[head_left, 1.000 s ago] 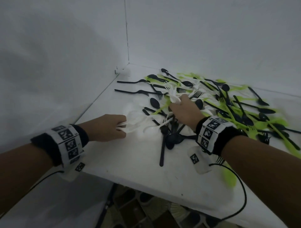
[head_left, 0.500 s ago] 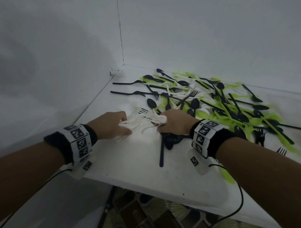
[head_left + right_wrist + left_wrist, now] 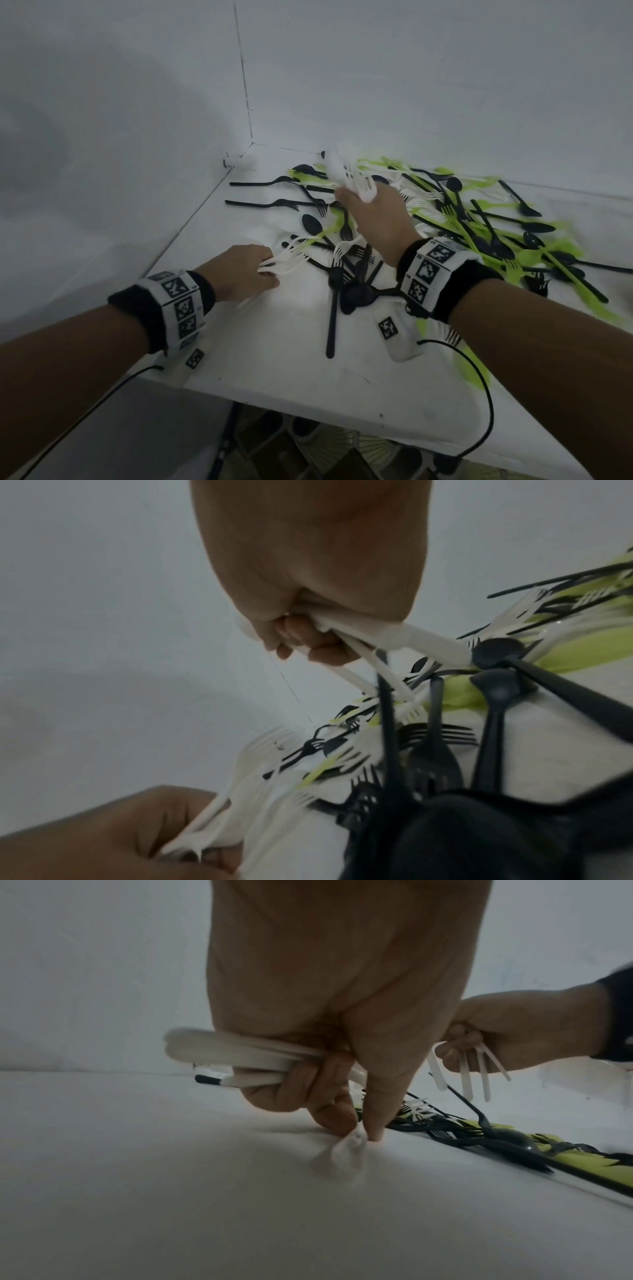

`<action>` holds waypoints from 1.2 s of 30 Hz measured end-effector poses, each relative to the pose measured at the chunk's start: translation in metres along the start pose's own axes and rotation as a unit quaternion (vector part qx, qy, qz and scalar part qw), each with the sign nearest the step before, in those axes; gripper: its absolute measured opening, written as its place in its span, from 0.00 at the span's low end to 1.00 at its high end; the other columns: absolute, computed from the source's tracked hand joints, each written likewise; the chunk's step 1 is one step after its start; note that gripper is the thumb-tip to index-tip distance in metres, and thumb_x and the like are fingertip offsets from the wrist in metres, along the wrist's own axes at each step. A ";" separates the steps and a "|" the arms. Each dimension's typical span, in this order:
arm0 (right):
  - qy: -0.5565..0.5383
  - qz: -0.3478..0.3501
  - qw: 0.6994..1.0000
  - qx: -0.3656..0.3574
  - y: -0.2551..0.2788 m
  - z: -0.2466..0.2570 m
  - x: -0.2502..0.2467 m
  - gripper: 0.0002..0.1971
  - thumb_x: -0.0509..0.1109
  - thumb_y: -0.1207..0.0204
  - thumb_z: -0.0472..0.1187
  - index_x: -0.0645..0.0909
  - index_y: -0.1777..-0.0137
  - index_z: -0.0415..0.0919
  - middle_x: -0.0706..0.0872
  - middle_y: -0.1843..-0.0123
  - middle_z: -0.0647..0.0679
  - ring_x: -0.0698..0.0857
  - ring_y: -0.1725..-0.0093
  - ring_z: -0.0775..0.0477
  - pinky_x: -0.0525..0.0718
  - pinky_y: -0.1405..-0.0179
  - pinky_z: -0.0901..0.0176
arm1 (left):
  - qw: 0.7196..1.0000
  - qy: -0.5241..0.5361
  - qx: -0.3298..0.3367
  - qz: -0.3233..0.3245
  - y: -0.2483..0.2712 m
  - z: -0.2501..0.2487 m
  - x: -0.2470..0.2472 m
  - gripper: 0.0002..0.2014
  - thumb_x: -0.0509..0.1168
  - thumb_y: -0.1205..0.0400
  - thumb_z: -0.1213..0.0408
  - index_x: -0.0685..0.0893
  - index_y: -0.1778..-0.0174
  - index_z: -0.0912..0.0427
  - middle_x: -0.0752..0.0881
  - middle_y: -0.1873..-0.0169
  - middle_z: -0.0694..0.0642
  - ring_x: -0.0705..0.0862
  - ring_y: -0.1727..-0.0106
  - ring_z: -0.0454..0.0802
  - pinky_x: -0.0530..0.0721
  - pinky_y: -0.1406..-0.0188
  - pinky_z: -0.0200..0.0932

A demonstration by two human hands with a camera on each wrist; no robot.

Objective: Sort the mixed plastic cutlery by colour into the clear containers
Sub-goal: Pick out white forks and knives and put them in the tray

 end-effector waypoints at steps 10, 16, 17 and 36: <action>0.150 0.041 0.982 0.107 -0.011 -0.045 -0.044 0.19 0.76 0.21 0.48 0.72 0.67 0.43 0.75 0.70 0.47 0.74 0.71 0.45 0.73 0.68 0.55 | 0.999 0.034 0.002 -0.003 0.008 -0.005 -0.006 0.10 0.68 0.20 0.59 0.72 0.60 0.53 0.81 0.65 0.51 0.76 0.68 0.48 0.74 0.67 0.42; 0.269 0.059 0.955 0.109 -0.008 -0.073 -0.054 0.18 0.75 0.21 0.54 0.75 0.47 0.41 0.76 0.56 0.50 0.77 0.53 0.46 0.74 0.57 0.56 | 0.998 0.041 0.034 -0.020 0.009 -0.008 -0.009 0.16 0.65 0.15 0.59 0.66 0.64 0.53 0.74 0.71 0.48 0.70 0.71 0.46 0.70 0.69 0.42; 0.279 0.044 0.957 0.069 -0.010 -0.068 -0.053 0.15 0.73 0.20 0.52 0.75 0.45 0.43 0.77 0.55 0.52 0.78 0.51 0.46 0.72 0.59 0.58 | 0.998 0.043 0.040 -0.025 0.008 -0.009 -0.010 0.17 0.64 0.13 0.58 0.65 0.64 0.54 0.74 0.71 0.49 0.70 0.71 0.46 0.70 0.69 0.42; 0.157 -0.021 0.979 -0.126 -0.043 0.003 -0.012 0.19 0.65 0.15 0.55 0.75 0.66 0.47 0.80 0.66 0.49 0.75 0.71 0.53 0.70 0.71 0.59 | 0.951 0.298 -0.016 -0.077 0.009 0.003 -0.015 0.13 0.66 0.16 0.56 0.66 0.60 0.49 0.70 0.70 0.48 0.68 0.72 0.45 0.69 0.70 0.48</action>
Point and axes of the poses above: each hand's wrist, its own y-axis away from the middle knuckle, its own x-axis out of the palm, z = x × y, the point moved 4 cm from there along -y, towards the middle knuckle
